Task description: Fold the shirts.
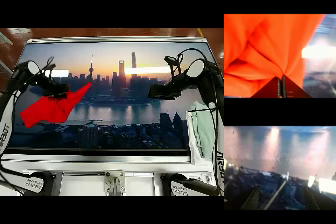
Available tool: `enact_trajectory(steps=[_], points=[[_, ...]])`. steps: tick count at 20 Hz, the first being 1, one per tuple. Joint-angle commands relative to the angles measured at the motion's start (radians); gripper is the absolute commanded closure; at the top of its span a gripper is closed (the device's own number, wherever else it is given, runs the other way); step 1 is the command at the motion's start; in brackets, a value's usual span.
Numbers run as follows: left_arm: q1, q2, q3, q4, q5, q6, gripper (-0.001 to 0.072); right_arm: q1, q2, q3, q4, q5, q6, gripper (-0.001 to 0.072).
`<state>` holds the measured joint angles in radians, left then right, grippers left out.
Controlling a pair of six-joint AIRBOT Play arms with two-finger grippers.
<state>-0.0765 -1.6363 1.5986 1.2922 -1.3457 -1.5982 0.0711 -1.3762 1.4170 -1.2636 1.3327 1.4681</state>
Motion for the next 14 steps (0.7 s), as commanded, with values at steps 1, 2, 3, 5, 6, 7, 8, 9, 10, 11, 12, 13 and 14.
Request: enact_trajectory(steps=[1,2,3,5,6,7,8,9,10,11,12,13,14], points=[[-0.139,0.206,0.043,-0.068,0.002,0.053,0.0673,0.000,0.022,0.054,-0.085,-0.002,-0.015,0.0054],[-0.199,0.253,0.042,-0.074,0.001,0.053,0.0673,0.000,0.045,0.077,-0.119,-0.003,-0.015,0.0054],[-0.269,0.289,0.042,-0.074,0.001,0.048,0.0673,0.000,0.074,0.101,-0.161,-0.005,-0.014,0.0054],[-0.415,0.304,0.042,-0.074,0.005,0.034,0.0673,0.000,0.143,0.142,-0.267,0.012,-0.013,0.0054],[-0.492,0.292,0.035,-0.074,0.022,0.031,0.0673,0.000,0.185,0.152,-0.315,0.019,-0.009,0.0054],[-0.562,0.274,0.022,-0.074,0.057,0.023,0.0673,0.000,0.226,0.154,-0.359,0.029,-0.010,0.0054],[-0.631,0.246,0.004,-0.074,0.103,0.006,0.0673,0.000,0.268,0.154,-0.401,0.048,-0.009,0.0065],[-0.689,0.212,-0.013,-0.074,0.146,-0.011,0.0673,0.000,0.300,0.153,-0.436,0.074,-0.008,0.0065],[-0.740,0.165,-0.026,-0.074,0.188,-0.029,0.0673,0.000,0.328,0.153,-0.468,0.110,-0.002,0.0065],[-0.774,0.114,-0.027,-0.074,0.219,-0.055,0.0671,0.000,0.344,0.153,-0.486,0.149,0.006,0.0065],[-0.791,0.063,-0.026,-0.074,0.255,-0.089,0.0632,0.000,0.349,0.153,-0.492,0.198,0.005,0.0065],[-0.789,0.028,-0.019,-0.074,0.264,-0.124,0.0339,0.000,0.347,0.151,-0.492,0.234,0.005,0.0065],[-0.768,0.007,-0.007,-0.074,0.250,-0.165,-0.0009,0.000,0.342,0.143,-0.492,0.250,0.005,0.0065]])
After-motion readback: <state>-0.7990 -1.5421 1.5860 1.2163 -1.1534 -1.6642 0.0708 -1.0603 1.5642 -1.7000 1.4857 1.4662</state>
